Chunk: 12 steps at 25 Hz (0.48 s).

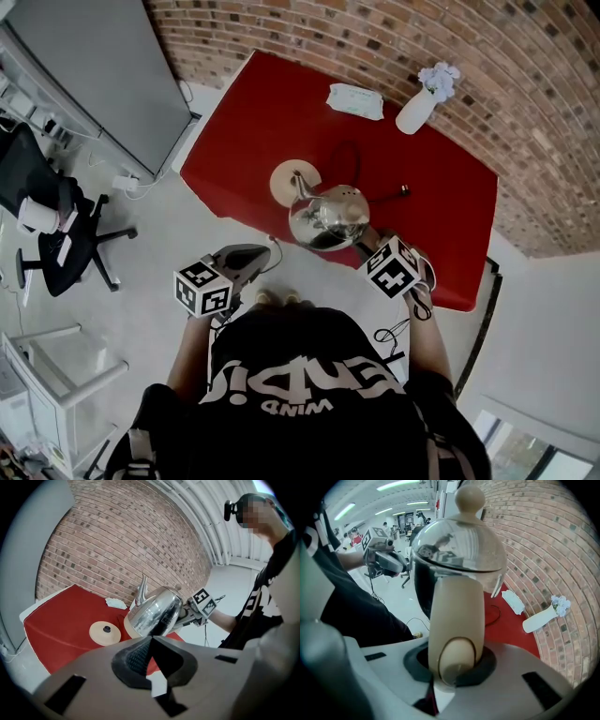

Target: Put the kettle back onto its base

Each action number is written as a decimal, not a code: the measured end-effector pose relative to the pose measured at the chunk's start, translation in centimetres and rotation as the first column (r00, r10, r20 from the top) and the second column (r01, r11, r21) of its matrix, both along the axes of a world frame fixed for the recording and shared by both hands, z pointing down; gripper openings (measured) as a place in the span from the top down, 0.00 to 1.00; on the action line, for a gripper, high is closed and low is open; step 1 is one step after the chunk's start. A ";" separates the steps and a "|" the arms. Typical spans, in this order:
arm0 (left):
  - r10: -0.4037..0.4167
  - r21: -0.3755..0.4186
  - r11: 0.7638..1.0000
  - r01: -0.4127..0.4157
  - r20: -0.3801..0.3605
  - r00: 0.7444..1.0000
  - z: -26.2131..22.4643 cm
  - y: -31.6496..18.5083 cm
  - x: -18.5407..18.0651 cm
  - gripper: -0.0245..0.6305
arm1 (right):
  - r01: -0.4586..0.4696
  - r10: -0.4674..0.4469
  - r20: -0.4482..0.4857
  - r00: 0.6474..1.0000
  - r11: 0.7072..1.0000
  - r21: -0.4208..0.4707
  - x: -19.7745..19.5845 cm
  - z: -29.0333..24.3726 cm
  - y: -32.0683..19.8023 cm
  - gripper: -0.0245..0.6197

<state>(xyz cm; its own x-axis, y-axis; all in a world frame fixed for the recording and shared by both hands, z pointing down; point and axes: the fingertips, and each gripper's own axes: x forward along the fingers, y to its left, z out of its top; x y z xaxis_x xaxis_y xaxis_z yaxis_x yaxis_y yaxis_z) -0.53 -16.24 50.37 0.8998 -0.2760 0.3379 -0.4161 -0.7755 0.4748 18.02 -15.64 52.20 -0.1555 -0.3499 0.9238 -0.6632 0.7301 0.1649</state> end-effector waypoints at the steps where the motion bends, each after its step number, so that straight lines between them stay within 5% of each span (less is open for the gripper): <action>1: -0.001 0.000 1.000 0.001 -0.002 1.000 0.0 -0.2 0.0 0.95 | -0.001 0.001 0.000 1.000 1.000 0.006 0.0 -0.1 -0.7 0.86; 12: -0.017 -0.006 1.000 0.017 -0.005 1.000 0.5 -1.4 -0.3 0.95 | 0.002 -0.001 -0.019 1.000 0.998 0.068 0.0 -1.6 -8.4 0.86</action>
<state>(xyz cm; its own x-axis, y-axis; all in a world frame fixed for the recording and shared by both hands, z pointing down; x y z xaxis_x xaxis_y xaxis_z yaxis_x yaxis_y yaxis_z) -0.83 -17.62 50.88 0.8967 -0.2892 0.3352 -0.4268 -0.7655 0.4815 18.04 -24.04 50.62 -0.1392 -0.4120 0.9005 -0.6583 0.7178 0.2266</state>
